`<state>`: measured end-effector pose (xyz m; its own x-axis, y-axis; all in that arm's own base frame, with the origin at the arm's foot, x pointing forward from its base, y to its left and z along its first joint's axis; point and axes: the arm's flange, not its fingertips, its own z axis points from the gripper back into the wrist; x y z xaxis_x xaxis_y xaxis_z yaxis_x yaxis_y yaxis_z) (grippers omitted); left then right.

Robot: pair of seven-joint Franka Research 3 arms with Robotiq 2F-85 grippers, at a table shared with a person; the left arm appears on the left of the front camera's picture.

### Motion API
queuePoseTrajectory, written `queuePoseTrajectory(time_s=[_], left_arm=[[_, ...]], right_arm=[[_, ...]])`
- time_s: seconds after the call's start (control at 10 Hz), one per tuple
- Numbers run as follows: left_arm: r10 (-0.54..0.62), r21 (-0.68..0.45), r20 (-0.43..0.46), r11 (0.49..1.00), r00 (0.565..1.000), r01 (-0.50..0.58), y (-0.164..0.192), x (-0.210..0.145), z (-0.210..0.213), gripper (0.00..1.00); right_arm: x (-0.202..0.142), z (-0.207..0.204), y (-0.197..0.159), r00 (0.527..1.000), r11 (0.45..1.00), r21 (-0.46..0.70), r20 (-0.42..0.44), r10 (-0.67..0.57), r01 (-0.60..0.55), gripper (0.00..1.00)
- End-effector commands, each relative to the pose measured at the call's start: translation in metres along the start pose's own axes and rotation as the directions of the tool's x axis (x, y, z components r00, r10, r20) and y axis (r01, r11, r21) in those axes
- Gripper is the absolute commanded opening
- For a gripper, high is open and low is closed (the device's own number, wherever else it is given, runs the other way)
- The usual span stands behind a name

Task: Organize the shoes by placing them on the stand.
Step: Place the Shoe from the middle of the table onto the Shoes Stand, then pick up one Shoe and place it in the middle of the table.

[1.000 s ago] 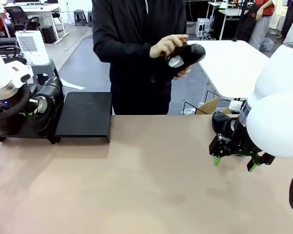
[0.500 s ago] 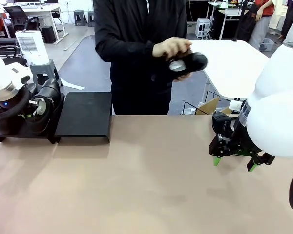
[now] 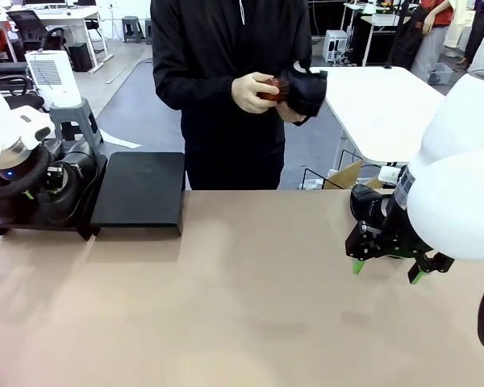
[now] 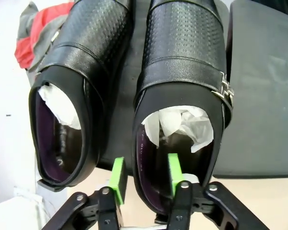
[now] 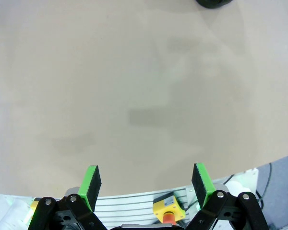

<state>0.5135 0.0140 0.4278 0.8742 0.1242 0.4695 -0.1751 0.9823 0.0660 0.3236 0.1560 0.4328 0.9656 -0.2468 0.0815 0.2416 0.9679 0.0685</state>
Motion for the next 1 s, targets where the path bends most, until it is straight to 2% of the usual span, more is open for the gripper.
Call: queuePoseTrajectory(time_s=[0.0, 0.2, 0.4, 0.5, 0.9], left_arm=[[-0.005, 0.036, 0.041, 0.999, 0.999, 0.004, -0.007, 0.004, 0.004, 1.0], [-0.025, 0.036, 0.019, 0.999, 1.0, 0.024, -0.013, 0.002, 0.026, 1.0], [-0.003, 0.062, 0.022, 0.998, 1.0, 0.001, -0.01, -0.002, 0.051, 1.0], [-0.032, 0.015, 0.023, 0.999, 0.999, 0.032, -0.01, 0.004, 0.024, 1.0], [-0.032, 0.015, 0.023, 0.999, 0.999, 0.032, -0.01, 0.004, 0.024, 1.0]], right_arm=[[0.002, 0.001, -0.002, 1.0, 1.0, 0.012, -0.004, 0.012, -0.012, 1.0], [0.002, 0.001, -0.002, 1.0, 1.0, 0.012, -0.004, 0.012, -0.012, 1.0], [0.002, 0.001, -0.002, 1.0, 1.0, 0.012, -0.004, 0.012, -0.012, 1.0], [0.002, 0.001, -0.002, 1.0, 1.0, 0.012, -0.004, 0.012, -0.012, 1.0], [0.002, 0.001, -0.002, 1.0, 1.0, 0.012, -0.004, 0.012, -0.012, 1.0]])
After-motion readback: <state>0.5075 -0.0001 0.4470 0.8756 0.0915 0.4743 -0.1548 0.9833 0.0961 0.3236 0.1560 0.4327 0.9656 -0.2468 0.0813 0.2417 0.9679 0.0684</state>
